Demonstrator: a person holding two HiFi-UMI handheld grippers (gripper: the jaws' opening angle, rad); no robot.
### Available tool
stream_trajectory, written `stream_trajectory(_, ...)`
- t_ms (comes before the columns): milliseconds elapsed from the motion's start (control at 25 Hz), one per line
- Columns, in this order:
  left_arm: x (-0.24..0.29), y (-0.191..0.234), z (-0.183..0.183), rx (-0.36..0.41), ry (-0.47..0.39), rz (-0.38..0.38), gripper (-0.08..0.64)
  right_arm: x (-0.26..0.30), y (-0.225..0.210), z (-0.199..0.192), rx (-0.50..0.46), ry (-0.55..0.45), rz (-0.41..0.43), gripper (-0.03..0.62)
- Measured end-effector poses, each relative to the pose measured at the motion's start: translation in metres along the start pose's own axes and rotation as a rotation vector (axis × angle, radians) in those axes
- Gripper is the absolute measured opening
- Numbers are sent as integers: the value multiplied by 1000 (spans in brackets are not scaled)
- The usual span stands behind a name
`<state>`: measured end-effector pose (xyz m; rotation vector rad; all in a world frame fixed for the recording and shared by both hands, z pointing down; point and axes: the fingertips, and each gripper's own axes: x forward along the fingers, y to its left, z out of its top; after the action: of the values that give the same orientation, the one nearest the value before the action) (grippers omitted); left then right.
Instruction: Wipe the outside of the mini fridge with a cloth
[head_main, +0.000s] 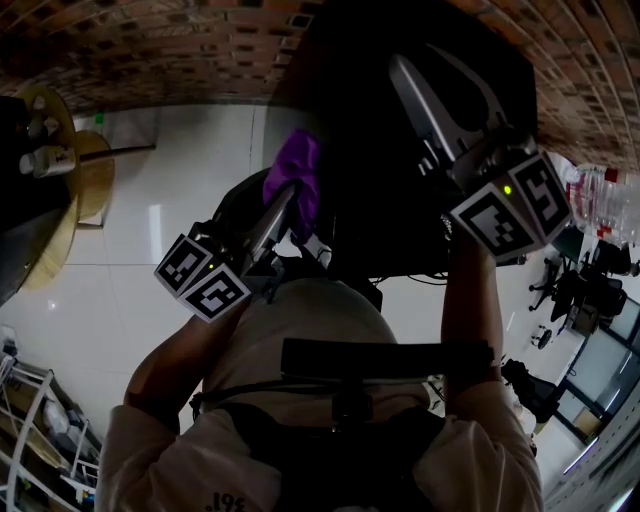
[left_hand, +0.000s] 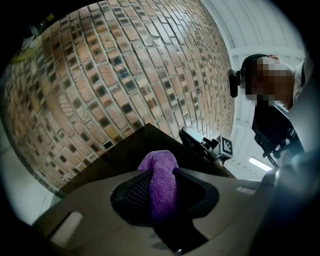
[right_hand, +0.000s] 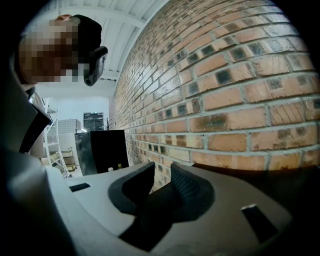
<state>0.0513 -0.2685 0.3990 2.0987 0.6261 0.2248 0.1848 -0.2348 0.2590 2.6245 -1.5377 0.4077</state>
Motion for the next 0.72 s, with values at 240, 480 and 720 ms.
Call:
stream_trajectory(240,-1,35,-24,4,4,37,106,1,0,1,0,0,-1,94)
stream_trajectory(480,-1,79,-52,16,48,103,104,0,-1,0,2,2,-6,94)
stream_trajectory(720,3,111,-68,30,53,141,104,0,-1,1,2,-1,-10,94)
